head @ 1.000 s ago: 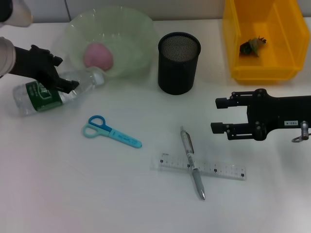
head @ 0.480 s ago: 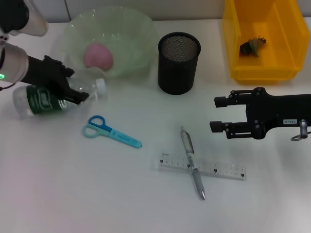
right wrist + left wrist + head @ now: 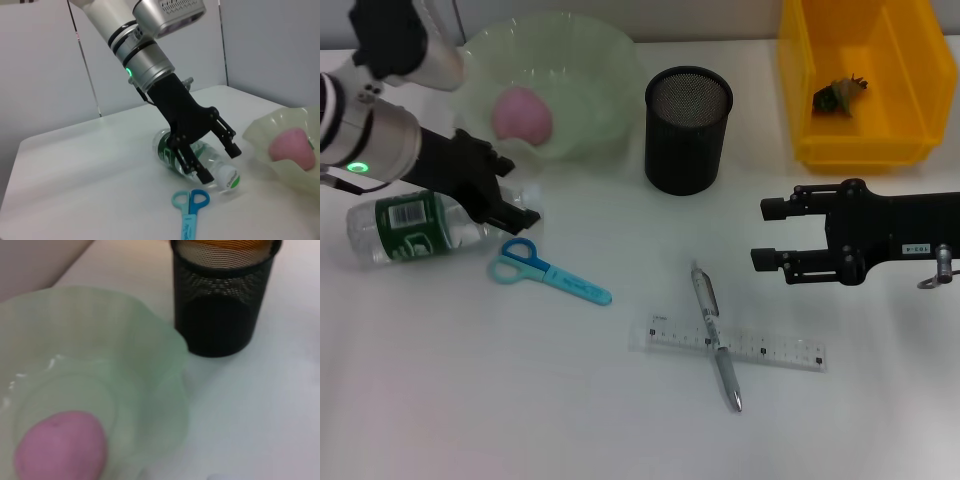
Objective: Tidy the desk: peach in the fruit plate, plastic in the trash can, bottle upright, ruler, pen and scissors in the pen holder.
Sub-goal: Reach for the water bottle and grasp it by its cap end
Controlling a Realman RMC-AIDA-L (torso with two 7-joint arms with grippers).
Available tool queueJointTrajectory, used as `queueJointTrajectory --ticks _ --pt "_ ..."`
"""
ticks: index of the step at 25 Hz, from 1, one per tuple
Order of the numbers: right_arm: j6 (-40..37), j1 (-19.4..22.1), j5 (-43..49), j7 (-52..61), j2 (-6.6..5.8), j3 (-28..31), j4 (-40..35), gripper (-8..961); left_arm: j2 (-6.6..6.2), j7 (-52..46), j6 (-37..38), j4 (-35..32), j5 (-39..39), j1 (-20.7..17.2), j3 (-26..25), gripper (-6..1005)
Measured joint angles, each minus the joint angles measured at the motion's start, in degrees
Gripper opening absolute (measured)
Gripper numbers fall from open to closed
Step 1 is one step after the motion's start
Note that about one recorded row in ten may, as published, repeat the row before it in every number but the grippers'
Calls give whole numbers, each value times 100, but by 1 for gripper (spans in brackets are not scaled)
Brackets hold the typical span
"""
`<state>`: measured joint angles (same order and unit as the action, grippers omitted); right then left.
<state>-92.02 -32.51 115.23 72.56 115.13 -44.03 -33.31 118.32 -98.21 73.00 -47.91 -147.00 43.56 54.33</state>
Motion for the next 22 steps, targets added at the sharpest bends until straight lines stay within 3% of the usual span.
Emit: queueJointTrajectory --ticks 13,16,21,22 --pt "0 -1 0 13 0 12 0 684 24 -33 -172 246 -24 105 483 808" --pt "0 -6 0 14 0 31 0 684 25 -56 -294 248 -26 88 688 627" --pt "0 -27 -1 52 -12 46 0 683 25 -85 -359 248 -43 78 919 441" --pt "0 -34 -1 63 -15 45 0 683 25 -88 -359 248 -44 84 932 441"
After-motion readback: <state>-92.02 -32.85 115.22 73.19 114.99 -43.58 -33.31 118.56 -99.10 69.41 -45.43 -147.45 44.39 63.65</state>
